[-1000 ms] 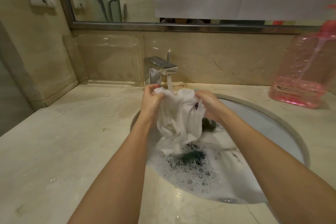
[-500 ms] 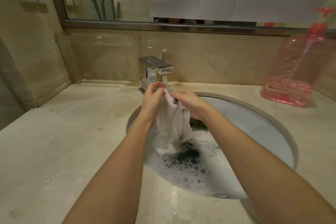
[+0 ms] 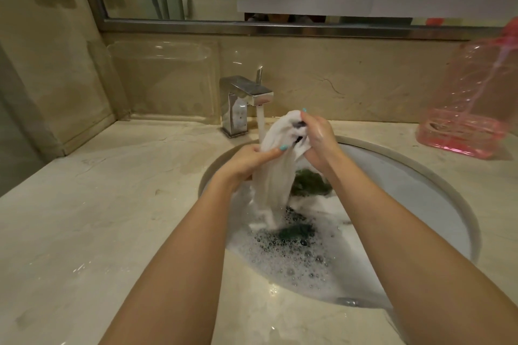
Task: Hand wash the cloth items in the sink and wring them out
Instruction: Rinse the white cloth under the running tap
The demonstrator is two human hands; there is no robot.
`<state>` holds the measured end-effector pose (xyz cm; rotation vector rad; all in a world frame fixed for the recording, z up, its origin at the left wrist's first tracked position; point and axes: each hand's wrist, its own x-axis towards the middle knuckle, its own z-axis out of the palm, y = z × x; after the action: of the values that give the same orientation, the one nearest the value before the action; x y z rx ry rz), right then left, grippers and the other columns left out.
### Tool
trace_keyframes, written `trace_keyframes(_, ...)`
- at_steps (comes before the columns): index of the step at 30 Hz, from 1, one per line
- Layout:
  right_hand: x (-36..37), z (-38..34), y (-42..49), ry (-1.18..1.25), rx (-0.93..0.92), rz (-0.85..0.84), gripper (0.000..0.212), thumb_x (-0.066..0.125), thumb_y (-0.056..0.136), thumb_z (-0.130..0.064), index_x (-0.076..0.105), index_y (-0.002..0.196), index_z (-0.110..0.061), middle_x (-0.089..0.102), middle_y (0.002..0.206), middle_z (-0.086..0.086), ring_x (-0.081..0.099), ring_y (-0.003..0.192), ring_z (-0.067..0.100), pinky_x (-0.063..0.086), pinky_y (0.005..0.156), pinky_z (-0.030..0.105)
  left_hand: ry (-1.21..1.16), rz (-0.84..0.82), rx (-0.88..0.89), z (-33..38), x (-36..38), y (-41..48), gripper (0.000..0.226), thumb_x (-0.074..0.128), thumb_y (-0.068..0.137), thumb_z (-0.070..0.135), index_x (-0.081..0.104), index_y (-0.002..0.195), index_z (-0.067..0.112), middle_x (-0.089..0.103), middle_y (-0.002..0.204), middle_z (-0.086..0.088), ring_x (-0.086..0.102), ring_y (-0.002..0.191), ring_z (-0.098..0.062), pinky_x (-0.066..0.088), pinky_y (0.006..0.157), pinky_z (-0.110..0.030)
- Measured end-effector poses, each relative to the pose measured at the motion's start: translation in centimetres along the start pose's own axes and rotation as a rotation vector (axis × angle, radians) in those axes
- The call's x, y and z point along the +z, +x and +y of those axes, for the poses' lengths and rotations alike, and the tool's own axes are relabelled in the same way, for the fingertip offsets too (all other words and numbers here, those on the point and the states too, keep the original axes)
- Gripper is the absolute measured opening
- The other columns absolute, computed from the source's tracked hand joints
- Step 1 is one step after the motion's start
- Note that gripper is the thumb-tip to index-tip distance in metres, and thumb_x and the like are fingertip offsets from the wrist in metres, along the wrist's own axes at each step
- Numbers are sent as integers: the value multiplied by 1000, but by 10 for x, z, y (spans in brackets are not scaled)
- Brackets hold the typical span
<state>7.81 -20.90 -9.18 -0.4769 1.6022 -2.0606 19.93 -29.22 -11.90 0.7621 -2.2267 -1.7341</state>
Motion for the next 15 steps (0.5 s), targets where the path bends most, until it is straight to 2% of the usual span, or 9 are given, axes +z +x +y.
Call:
trace_keyframes(2,-2,-1,-1,100,14,-19,31,51,100,-20,61,118,3,66,104,15,64,97,26,54,79,34,-38,-58,20,0,-1,-2,32,67,87,45,58,112,26,66,110,2,62,104,-18,49,83,-32)
trace_keyframes(4,0,-1,-3,197,36,-40,26,50,101,-19,62,108,2,65,96,13,64,89,23,54,80,34,-55,-98,29,1,0,-3,26,67,88,42,54,108,32,65,112,2,61,103,-18,50,89,-36)
trace_keyframes(5,1,-1,-4,256,55,-45,23,50,101,-18,62,101,1,65,90,12,64,83,21,55,77,33,-69,-120,19,0,0,-2,28,67,88,41,53,110,32,64,113,1,62,105,-19,50,93,-39)
trace_keyframes(7,2,-1,-6,355,89,-41,21,50,101,-14,60,89,0,63,81,11,64,71,17,58,62,26,-104,-162,-24,1,1,-5,34,70,87,38,52,114,27,65,113,-2,63,106,-22,51,94,-40)
trace_keyframes(9,0,0,-6,417,103,-18,23,47,102,-14,59,88,1,61,80,11,63,66,16,55,52,23,-121,-169,-46,0,-2,-7,40,75,82,39,54,113,23,67,111,-6,65,103,-25,52,93,-40)
trace_keyframes(10,-3,1,-4,397,96,-1,23,46,102,-14,59,89,1,61,83,12,63,69,17,56,55,24,-119,-153,-40,0,-4,-7,49,78,79,42,55,115,19,68,110,-8,65,100,-25,53,92,-39)
trace_keyframes(12,-9,6,1,241,67,62,23,45,103,-16,60,96,1,64,92,13,64,81,22,56,73,32,-192,-56,-10,-1,-9,-3,58,80,77,39,55,121,10,68,107,-10,65,92,-25,53,86,-37)
trace_keyframes(15,-8,14,3,9,25,99,30,45,102,-14,52,130,-3,60,119,12,60,108,28,50,97,42,-438,208,77,-2,-14,6,47,72,87,30,52,123,7,67,112,-14,67,91,-25,57,84,-41)
